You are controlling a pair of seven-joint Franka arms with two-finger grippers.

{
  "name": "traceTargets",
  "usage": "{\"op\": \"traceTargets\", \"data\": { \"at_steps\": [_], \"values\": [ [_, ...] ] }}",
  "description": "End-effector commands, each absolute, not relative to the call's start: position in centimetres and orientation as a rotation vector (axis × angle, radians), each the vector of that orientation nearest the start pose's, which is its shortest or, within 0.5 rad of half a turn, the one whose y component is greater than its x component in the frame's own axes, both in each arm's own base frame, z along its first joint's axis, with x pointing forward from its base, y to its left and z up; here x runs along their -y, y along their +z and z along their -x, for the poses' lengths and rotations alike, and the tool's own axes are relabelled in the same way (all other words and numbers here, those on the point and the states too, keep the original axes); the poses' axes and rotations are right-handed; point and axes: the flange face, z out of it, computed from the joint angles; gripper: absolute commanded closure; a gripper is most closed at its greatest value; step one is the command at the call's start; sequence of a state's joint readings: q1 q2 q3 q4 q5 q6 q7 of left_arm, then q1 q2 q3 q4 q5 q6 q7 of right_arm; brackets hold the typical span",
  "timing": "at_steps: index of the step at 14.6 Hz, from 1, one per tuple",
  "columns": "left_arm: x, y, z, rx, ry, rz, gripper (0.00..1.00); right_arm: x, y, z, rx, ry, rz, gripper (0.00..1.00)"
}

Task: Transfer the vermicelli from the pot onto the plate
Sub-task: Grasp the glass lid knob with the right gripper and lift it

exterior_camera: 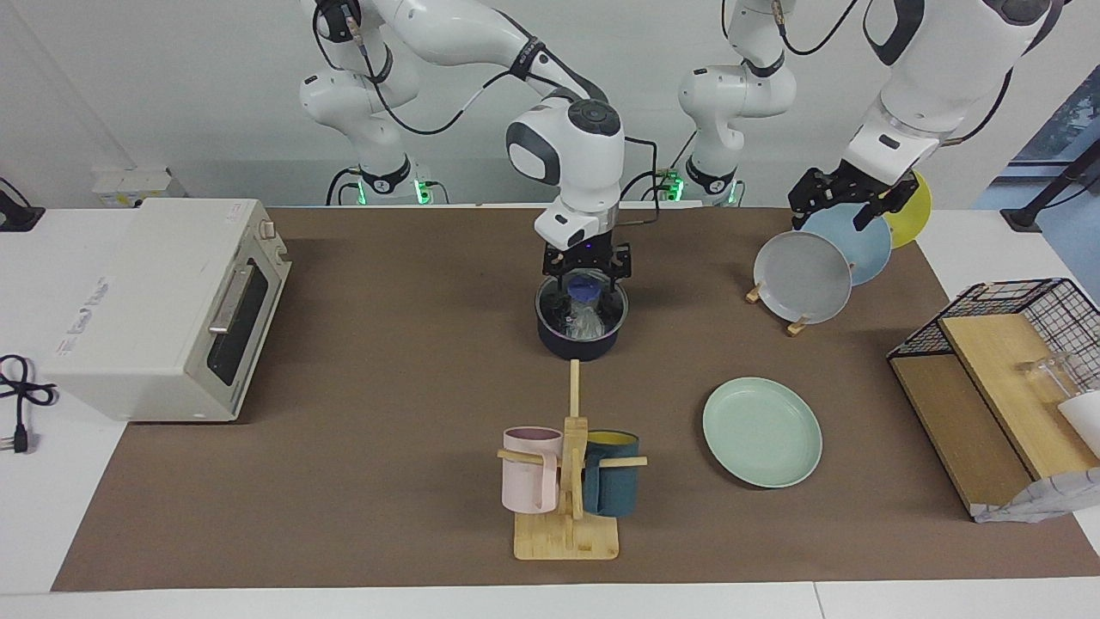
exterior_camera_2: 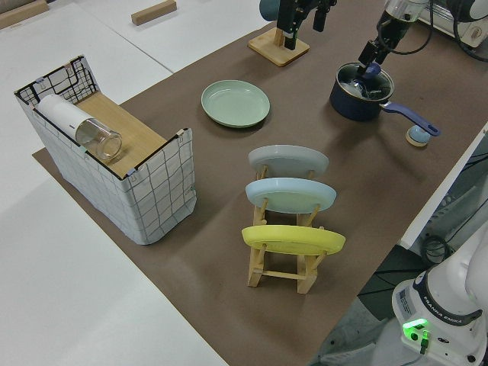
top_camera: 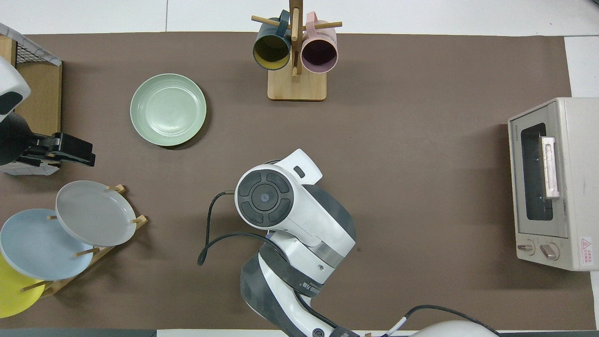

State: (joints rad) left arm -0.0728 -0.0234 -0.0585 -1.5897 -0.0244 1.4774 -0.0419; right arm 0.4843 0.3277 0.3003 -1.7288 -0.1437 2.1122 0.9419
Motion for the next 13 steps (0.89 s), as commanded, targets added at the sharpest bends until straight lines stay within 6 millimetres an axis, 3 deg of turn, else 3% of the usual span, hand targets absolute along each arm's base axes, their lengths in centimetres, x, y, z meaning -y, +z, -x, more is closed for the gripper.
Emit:
{"op": "traceTargets", "data": {
  "at_steps": [1,5,9,11,13],
  "values": [
    [7.1,62.1,-52.8,-0.129,0.143,3.163,0.0,-44.2,40.0,-47.5,-0.147,-0.146,3.105,0.18],
    [7.2,62.1,-52.8,-0.131,0.143,3.163,0.0,-44.2,40.3,-47.5,-0.137,-0.147,3.112,0.56],
    [7.1,62.1,-52.8,-0.129,0.143,3.163,0.0,-43.9,41.7,-48.4,-0.134,-0.175,3.115,0.59],
    [7.1,62.1,-52.8,-0.129,0.143,3.163,0.0,-43.0,43.4,-49.6,-0.091,-0.178,3.127,0.59],
    [7.1,62.1,-52.8,-0.129,0.143,3.163,0.0,-40.7,45.3,-51.6,-0.075,-0.17,3.138,0.59]
  ]
}}
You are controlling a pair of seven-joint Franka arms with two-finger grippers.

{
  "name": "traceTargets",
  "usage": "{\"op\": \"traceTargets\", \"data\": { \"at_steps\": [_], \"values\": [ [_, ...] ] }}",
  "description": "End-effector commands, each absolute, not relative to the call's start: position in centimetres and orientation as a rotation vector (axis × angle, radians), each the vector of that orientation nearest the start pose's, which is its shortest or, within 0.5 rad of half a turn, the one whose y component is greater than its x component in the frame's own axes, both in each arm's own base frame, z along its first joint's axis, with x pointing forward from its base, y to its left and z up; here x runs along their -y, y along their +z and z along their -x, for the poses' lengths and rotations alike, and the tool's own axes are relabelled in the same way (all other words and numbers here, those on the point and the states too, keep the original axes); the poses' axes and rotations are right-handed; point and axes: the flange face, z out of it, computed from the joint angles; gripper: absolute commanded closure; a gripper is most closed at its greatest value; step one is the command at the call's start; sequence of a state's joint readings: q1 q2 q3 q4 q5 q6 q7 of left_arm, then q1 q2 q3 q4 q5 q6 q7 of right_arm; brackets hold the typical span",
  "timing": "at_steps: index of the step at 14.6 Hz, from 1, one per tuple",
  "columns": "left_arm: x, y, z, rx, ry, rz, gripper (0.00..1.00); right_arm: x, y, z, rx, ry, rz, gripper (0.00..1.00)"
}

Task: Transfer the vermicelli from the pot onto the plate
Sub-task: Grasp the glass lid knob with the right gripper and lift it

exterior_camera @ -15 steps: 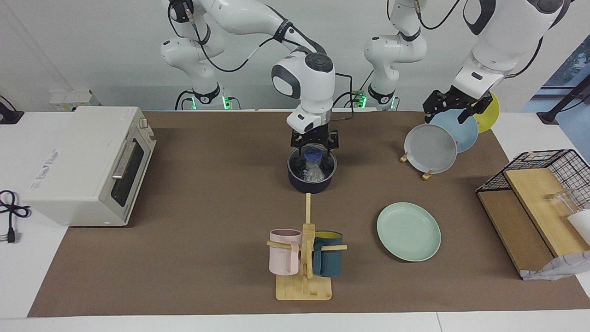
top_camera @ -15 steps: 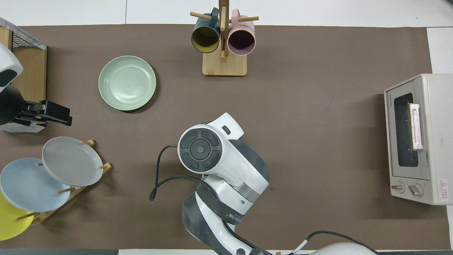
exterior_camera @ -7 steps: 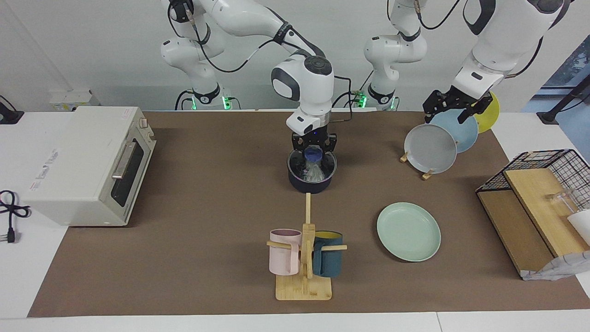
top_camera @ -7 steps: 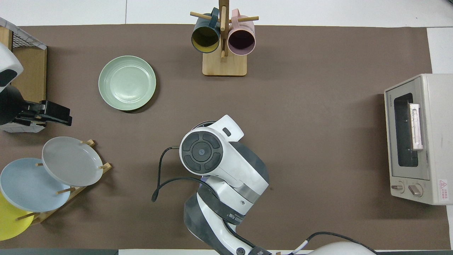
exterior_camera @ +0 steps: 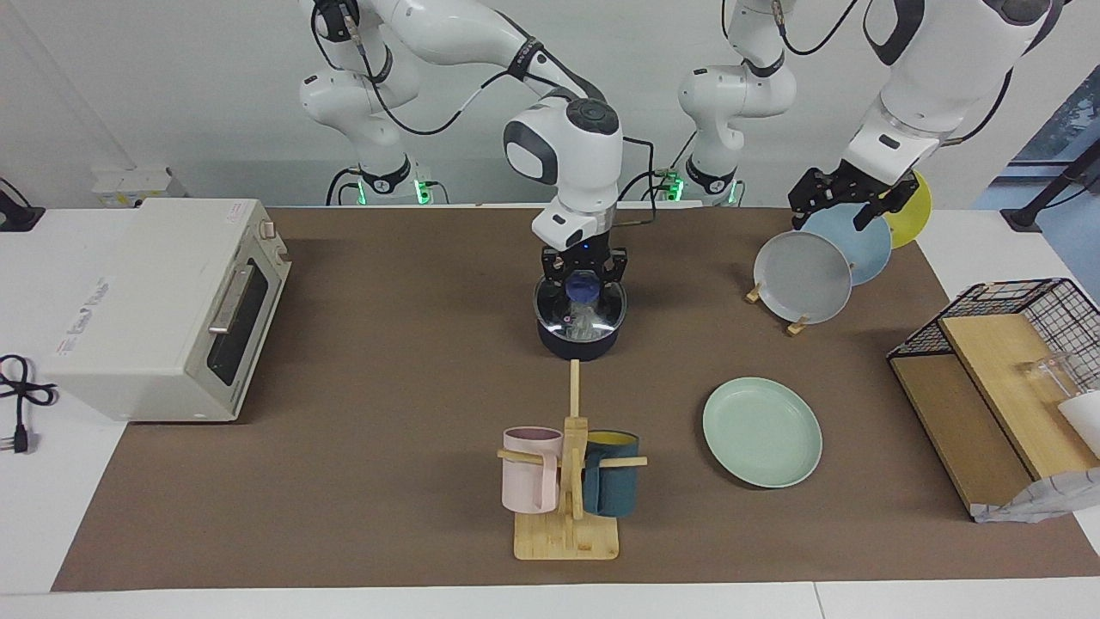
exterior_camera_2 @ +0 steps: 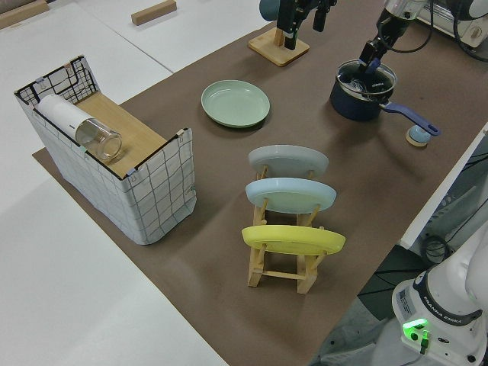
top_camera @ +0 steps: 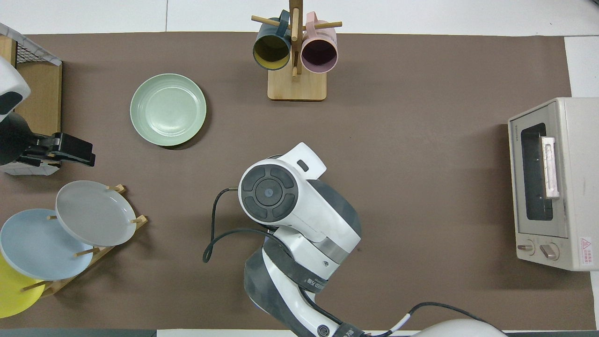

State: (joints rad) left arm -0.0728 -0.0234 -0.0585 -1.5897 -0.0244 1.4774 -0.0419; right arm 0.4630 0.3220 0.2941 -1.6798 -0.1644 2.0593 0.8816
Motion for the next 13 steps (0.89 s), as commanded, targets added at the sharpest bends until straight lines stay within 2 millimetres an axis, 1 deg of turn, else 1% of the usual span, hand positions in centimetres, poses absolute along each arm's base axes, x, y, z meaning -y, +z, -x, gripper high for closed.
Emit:
{"op": "traceTargets", "data": {
  "at_steps": [1,2,3,4,6,7,9,10,11,13],
  "values": [
    [7.2,62.1,-52.8,-0.131,0.143,3.163,0.0,-39.6,45.9,-52.5,-0.057,-0.165,3.142,0.59],
    [7.2,62.1,-52.8,-0.131,0.143,3.163,0.0,-38.2,46.1,-53.4,-0.001,-0.151,3.153,0.59],
    [7.2,62.1,-52.8,-0.131,0.143,3.163,0.0,-36.7,46.7,-54.2,0.043,-0.154,3.158,0.59],
    [7.2,62.1,-52.8,-0.131,0.143,3.163,0.0,-35.2,46.7,-54.9,0.099,-0.14,3.168,0.59],
    [7.2,62.1,-52.8,-0.131,0.143,3.163,0.0,-30.2,45.7,-57.2,0.201,-0.101,3.188,0.59],
    [7.2,62.1,-52.8,-0.131,0.143,3.163,0.0,-28.2,45.5,-58.1,0.239,-0.09,3.191,0.59],
    [7.1,62.1,-52.8,-0.129,0.143,3.163,0.0,-23.1,44.3,-59.7,0.279,-0.047,3.202,0.59],
    [7.2,62.1,-52.8,-0.131,0.143,3.163,0.0,-21.2,43.8,-59.8,0.303,-0.02,3.208,0.59],
    [7.1,62.1,-52.8,-0.129,0.143,3.163,0.0,-19.7,43.2,-59.6,0.315,0.012,3.215,0.59],
    [7.2,62.1,-52.8,-0.131,0.143,3.163,0.0,-15.4,41.0,-59.0,0.3,0.076,3.228,0.59]
  ]
}}
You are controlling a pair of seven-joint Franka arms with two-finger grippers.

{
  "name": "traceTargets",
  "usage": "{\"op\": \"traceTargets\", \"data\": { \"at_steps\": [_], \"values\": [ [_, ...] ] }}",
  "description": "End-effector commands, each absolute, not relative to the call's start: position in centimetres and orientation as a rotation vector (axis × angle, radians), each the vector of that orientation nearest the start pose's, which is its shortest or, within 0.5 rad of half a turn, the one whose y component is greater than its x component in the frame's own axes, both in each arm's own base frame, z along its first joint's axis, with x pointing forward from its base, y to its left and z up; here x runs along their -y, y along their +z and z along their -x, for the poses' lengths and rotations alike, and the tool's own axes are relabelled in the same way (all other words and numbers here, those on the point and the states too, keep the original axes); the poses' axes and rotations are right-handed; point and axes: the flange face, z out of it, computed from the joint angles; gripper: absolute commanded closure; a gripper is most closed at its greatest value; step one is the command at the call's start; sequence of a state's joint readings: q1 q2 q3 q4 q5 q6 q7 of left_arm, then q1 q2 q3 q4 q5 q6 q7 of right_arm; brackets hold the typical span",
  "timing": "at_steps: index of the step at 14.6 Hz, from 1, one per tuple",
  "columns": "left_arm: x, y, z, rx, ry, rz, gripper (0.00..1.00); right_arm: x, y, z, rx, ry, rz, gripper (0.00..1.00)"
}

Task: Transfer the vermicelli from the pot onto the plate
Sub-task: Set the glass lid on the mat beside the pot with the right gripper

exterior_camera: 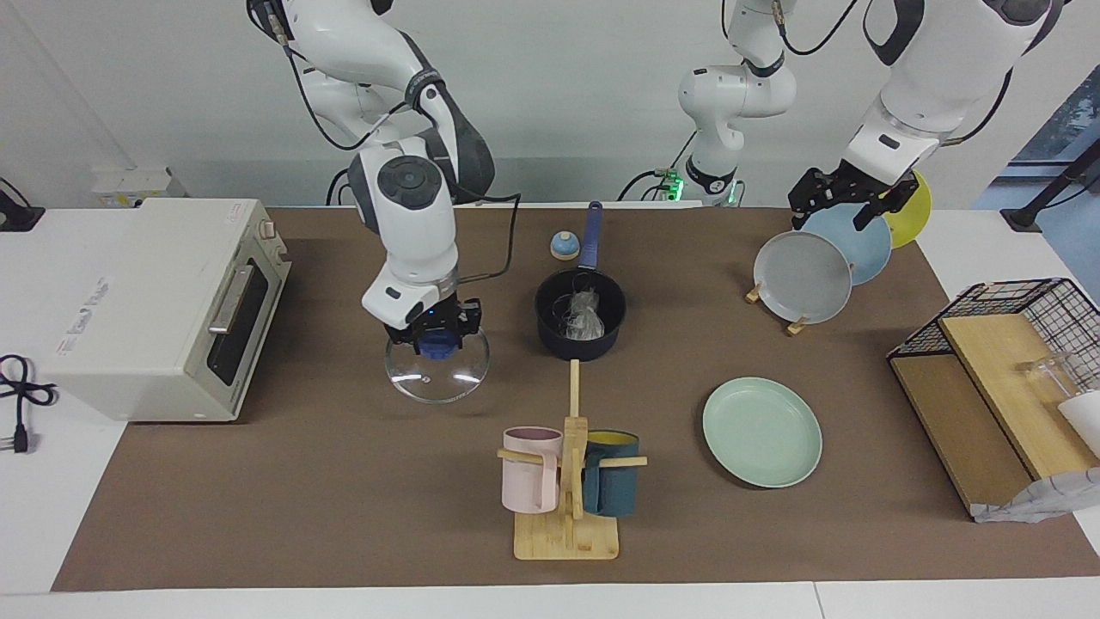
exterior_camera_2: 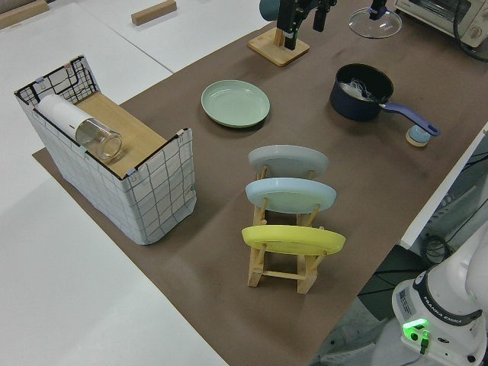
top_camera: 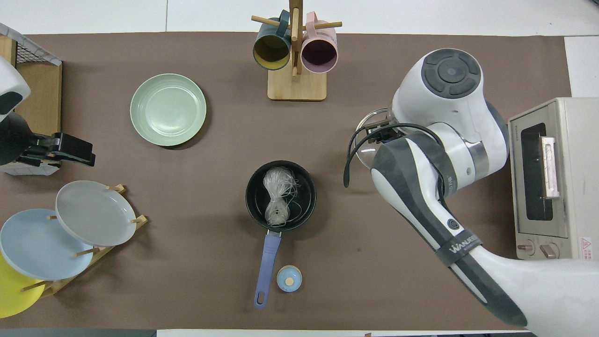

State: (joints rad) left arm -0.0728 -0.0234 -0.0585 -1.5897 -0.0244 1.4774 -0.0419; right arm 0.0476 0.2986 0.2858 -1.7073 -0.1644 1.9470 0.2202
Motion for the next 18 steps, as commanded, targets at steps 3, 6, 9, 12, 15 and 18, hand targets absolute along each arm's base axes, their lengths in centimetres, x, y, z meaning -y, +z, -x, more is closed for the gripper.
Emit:
{"op": "traceTargets", "data": {
  "at_steps": [3,6,9,12,15,18],
  "values": [
    [7.2,62.1,-52.8,-0.131,0.143,3.163,0.0,-10.7,39.6,-58.8,0.282,0.127,3.222,0.59],
    [7.1,62.1,-52.8,-0.129,0.143,3.163,0.0,-10.0,37.1,-56.9,0.211,0.077,3.176,0.59],
    [7.1,62.1,-52.8,-0.129,0.143,3.163,0.0,-9.0,34.8,-55.1,0.172,0.053,3.167,0.59],
    [7.2,62.1,-52.7,-0.131,0.152,3.162,0.0,-8.0,33.5,-54.0,0.162,0.024,3.162,0.57],
    [6.9,62.3,-53.0,-0.123,0.122,3.159,0.0,-7.8,33.2,-53.8,0.167,0.011,3.159,0.43],
    [7.0,62.3,-53.0,-0.113,0.113,3.16,0.0,-7.4,33.7,-54.3,0.202,0.002,3.157,0.0]
  ]
}}
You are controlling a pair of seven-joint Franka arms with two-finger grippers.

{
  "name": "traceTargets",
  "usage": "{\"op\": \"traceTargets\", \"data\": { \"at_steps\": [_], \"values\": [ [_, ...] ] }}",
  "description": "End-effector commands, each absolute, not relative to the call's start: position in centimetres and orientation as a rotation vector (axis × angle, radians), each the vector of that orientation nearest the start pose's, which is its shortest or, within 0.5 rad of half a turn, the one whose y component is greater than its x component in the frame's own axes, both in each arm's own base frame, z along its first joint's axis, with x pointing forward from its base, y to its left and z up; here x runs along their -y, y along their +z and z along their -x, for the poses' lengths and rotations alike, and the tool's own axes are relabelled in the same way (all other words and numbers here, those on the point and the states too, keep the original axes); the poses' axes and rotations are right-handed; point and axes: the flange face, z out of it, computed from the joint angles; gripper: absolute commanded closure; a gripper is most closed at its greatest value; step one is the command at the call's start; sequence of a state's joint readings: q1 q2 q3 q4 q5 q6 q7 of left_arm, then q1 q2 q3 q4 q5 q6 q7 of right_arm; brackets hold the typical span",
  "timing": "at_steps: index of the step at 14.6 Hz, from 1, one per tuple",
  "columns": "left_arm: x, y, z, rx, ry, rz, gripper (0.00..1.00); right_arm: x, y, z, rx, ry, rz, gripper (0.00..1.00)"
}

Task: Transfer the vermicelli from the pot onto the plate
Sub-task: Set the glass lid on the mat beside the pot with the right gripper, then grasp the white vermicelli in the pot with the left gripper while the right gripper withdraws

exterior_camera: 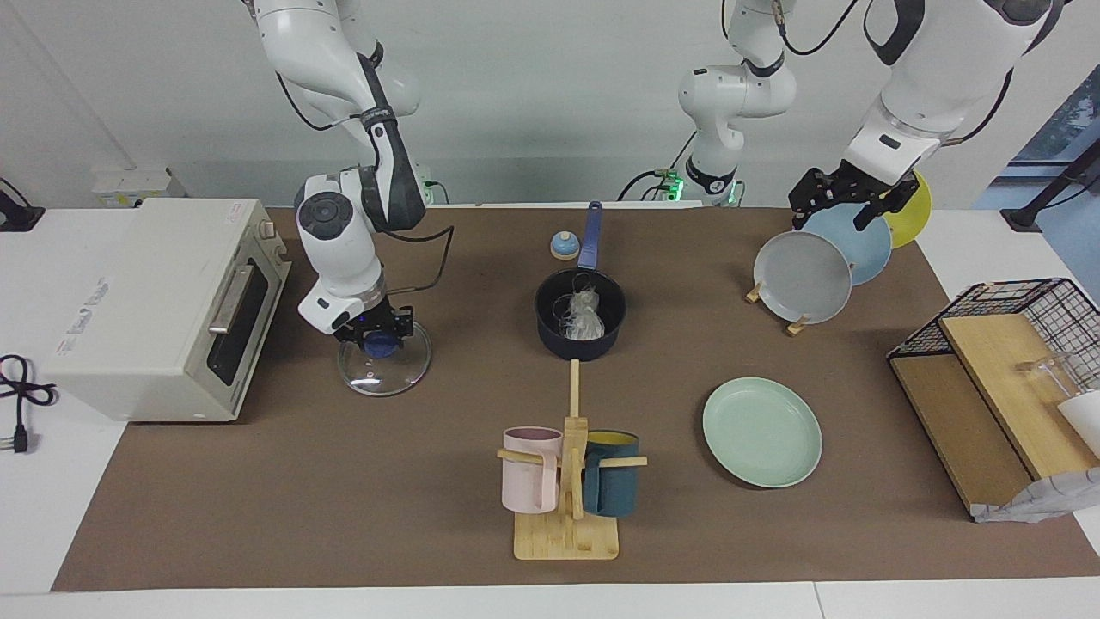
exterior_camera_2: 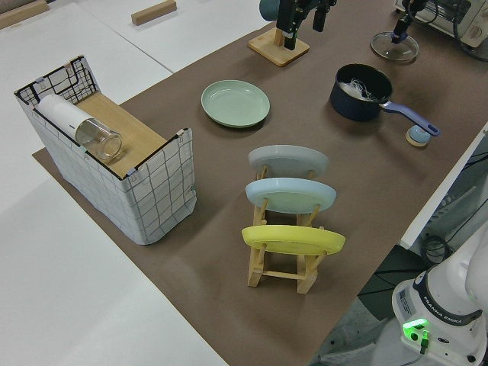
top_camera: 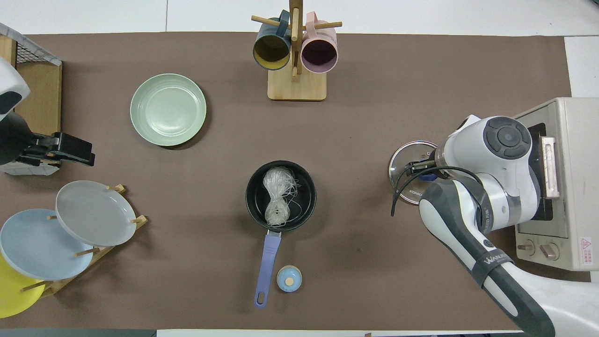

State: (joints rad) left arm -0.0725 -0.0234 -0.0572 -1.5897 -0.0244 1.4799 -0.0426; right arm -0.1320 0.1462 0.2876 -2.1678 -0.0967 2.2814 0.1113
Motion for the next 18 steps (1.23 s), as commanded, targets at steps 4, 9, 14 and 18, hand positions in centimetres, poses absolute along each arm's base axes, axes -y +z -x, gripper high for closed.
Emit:
{"op": "traceTargets", "data": {
  "at_steps": [4,9,14,18],
  "values": [
    [12.3,61.7,-53.0,-0.171,0.02,3.166,0.0,-6.2,38.4,-56.5,0.205,0.023,3.166,0.0],
    [25.3,55.9,-52.1,-0.315,0.028,3.213,0.0,-4.6,50.4,-58.9,0.142,0.111,3.183,0.0],
    [34.7,46.5,-49.7,-0.425,0.05,3.227,0.0,-3.3,59.4,-57.7,0.092,0.164,3.201,0.0],
    [38.0,41.2,-46.0,-0.31,0.078,3.226,0.0,-3.2,61.1,-56.2,0.08,0.181,3.21,0.0]
  ]
}}
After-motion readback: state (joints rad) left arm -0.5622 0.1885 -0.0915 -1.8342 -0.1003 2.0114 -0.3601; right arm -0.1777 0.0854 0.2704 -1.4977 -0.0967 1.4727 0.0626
